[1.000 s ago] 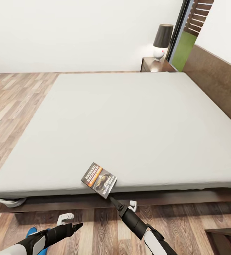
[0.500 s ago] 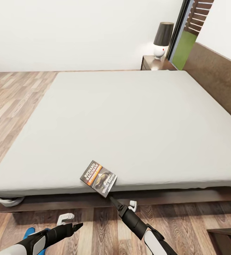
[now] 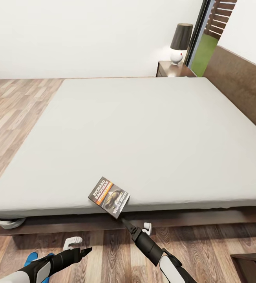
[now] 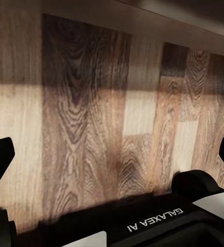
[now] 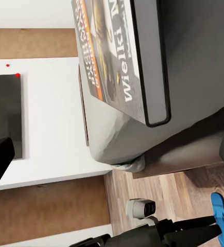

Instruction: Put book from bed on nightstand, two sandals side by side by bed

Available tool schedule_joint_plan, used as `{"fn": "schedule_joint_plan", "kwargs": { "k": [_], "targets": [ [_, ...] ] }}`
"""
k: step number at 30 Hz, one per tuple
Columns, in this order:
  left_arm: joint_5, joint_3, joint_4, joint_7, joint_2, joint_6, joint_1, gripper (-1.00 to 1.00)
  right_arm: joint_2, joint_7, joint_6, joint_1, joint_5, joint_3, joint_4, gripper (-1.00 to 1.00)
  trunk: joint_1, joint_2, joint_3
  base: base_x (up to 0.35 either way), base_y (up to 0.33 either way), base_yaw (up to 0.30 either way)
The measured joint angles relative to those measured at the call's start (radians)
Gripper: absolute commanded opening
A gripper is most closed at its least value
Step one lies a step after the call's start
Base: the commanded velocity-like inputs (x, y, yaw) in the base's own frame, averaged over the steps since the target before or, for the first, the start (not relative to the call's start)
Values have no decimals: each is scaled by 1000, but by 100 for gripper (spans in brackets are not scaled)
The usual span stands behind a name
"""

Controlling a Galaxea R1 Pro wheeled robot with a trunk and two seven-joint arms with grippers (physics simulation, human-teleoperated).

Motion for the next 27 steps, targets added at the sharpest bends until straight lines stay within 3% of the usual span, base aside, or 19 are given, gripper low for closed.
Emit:
{"fn": "schedule_joint_plan", "kwargs": {
  "k": [17, 24, 27],
  "targets": [
    [0, 0, 0, -6, 0, 0, 0, 100, 0, 0, 0, 0, 0, 0, -1, 100, 0, 0, 0, 0, 0, 0],
    [0, 0, 0, -6, 0, 0, 0, 100, 0, 0, 0, 0, 0, 0, -1, 100, 27, -49, -22, 0, 0, 0],
    [0, 0, 0, -6, 0, 0, 0, 100, 0, 0, 0, 0, 0, 0, -1, 100, 27, -49, -22, 0, 0, 0]
  ]
}}
